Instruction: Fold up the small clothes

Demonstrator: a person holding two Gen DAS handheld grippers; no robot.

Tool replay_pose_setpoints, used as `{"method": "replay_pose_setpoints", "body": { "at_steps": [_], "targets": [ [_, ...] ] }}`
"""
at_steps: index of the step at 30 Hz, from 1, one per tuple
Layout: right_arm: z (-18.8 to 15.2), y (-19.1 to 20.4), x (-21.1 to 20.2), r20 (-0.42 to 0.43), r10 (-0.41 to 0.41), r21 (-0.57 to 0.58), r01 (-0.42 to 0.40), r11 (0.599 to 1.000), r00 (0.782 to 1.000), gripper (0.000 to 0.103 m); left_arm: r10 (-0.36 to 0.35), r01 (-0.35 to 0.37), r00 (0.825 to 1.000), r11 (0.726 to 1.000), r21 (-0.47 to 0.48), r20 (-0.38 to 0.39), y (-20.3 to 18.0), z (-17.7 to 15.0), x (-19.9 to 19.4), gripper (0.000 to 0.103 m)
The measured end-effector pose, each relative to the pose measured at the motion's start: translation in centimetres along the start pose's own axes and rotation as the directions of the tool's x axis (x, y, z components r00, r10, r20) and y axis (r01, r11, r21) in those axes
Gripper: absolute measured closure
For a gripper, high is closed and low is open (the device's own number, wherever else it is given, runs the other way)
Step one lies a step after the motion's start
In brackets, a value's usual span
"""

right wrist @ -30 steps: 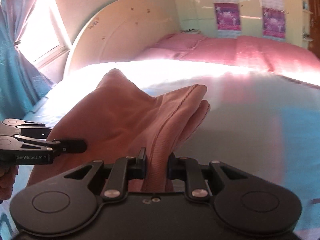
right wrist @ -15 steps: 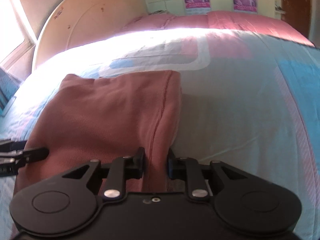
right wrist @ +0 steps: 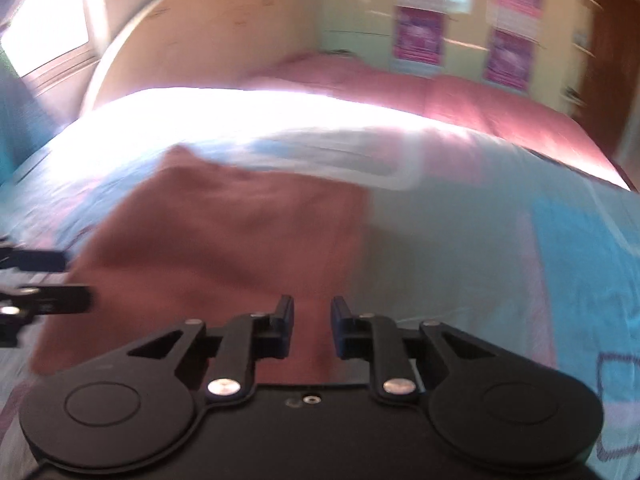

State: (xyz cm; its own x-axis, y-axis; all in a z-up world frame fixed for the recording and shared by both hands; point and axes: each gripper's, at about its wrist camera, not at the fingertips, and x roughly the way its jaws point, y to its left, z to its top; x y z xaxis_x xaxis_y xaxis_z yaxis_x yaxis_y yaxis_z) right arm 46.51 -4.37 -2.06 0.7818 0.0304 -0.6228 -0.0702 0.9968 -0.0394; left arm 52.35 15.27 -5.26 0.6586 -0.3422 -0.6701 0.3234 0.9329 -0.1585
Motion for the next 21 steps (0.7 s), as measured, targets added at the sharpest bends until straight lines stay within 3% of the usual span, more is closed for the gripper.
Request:
{"method": "replay_pose_setpoints", "body": {
  "at_steps": [2,5,8,21],
  "targets": [
    [-0.8,1.0,0.4,-0.039,0.017,-0.036,-0.019,0.999,0.999,0.09,0.063,-0.061,0.998,0.996,0.059,-0.023,-1.3,-1.0,1.3,0.04],
    [-2.2,1.1,2.1,-0.112,-0.011,-0.065,0.004,0.998,0.994,0.094,0.084,-0.083,0.996,0.994,0.067,-0.015,-2.0,-1.9,1.8,0.039],
    [-2.5,0.5,2.1,-0.097,-0.016,-0.063,0.01,0.998,0.995,0.095,0.11,-0.108,0.994,0.989,0.096,-0.01,-2.7,-2.3,1.8,0.039],
    [-4.3,0.8,0.6,-0.07,-0.032,-0.14,0.022,0.99,0.997,0.095,0.202,-0.2,0.979,0.978,0.067,-0.031,-3.9,-5.1,1.2,0.039]
  ]
}}
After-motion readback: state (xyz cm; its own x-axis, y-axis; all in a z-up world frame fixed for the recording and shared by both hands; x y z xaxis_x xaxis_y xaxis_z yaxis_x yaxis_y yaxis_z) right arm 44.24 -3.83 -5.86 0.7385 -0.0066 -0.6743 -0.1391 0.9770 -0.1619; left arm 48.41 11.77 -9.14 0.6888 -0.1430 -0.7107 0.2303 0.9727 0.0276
